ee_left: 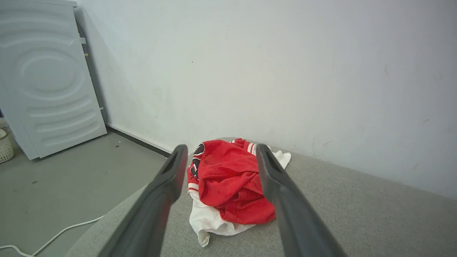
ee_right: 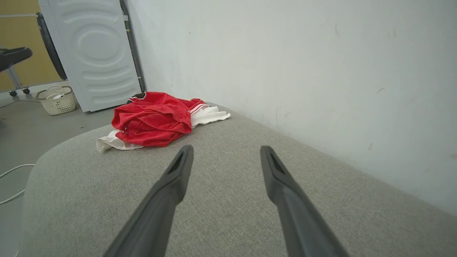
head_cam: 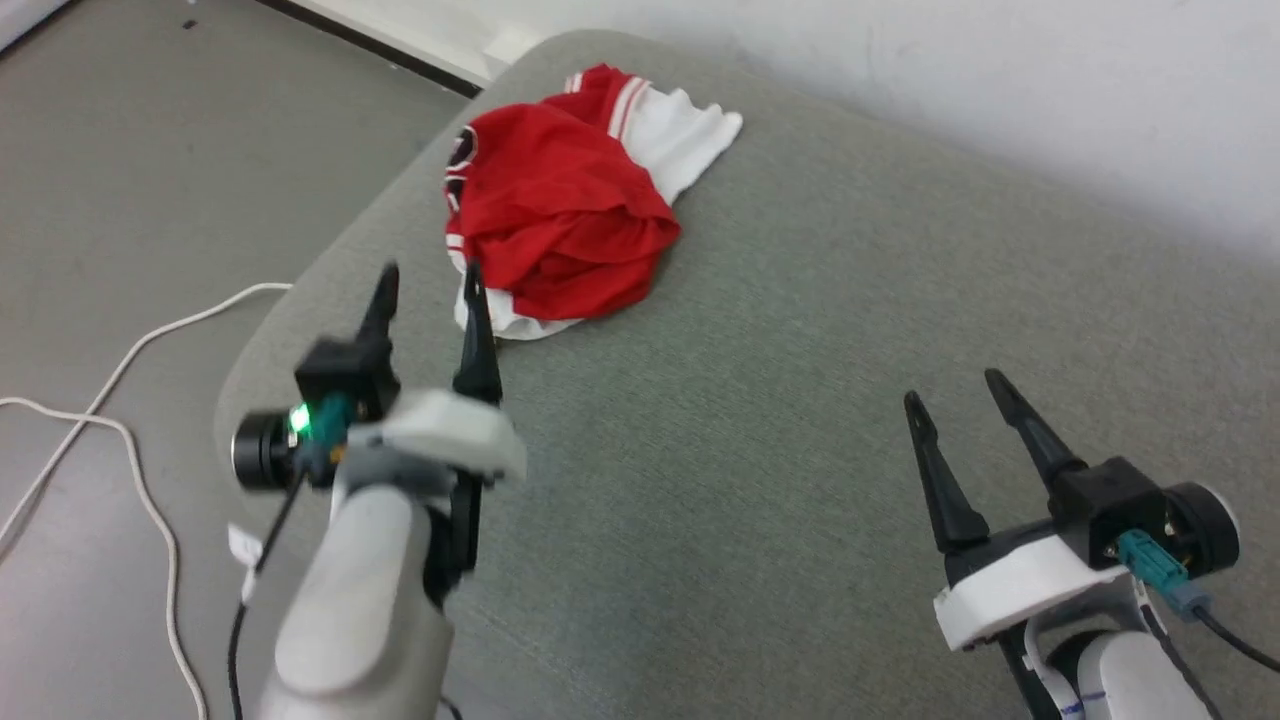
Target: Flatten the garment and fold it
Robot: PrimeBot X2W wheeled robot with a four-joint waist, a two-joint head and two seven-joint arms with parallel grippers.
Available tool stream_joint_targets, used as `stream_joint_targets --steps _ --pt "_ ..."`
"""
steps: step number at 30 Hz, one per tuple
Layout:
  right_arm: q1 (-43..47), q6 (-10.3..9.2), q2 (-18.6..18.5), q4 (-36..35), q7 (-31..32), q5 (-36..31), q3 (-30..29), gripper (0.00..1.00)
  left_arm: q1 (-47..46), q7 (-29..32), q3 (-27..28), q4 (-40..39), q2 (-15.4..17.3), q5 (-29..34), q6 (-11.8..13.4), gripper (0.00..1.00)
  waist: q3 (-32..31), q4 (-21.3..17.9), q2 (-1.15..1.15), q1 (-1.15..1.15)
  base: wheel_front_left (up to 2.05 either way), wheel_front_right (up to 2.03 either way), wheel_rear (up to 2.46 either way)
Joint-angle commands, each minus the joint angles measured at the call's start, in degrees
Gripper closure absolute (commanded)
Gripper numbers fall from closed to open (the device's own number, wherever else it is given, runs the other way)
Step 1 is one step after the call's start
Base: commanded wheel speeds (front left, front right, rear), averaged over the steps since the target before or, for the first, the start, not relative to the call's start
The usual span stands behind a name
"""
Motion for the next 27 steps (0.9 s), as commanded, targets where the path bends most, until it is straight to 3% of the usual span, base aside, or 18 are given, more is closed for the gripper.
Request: stream_joint_targets --steps 1,7,13,19,27 --pt "-1.1 -0.12 -0.2 -0.6 0.1 -0.2 0.2 0.0 -2.4 0.8 0.2 1.3 -0.2 -0.7 -0.5 0.0 4.7 -4.8 0.0 -0.01 0.0 0.0 0.0" --pt "-4.1 -0.12 -2.8 -2.2 0.4 0.6 1.3 0.0 -15.7 10.7 3.9 11.8 1.8 -4.5 -0.3 0.0 12.5 -12.9 0.0 -0.01 0.0 0.0 0.0" --pt "-7.0 -0.12 -4.5 -2.5 -0.4 2.1 1.6 0.0 -23.9 21.7 8.8 17.6 8.7 -7.3 1.3 0.0 19.7 -20.8 0.0 -0.01 0.0 0.0 0.0" --pt "-8.9 -0.12 -4.9 -1.3 -2.0 3.4 1.6 0.0 -24.8 32.6 12.6 18.5 13.6 -10.1 3.4 0.0 24.4 -26.0 0.0 -0.01 0.0 0.0 0.0" --pt "-10.8 -0.12 -4.9 1.0 -4.0 4.3 2.3 0.0 -20.4 45.2 15.0 13.0 15.6 -13.5 6.2 0.0 25.9 -28.2 0.0 -0.01 0.0 0.0 0.0"
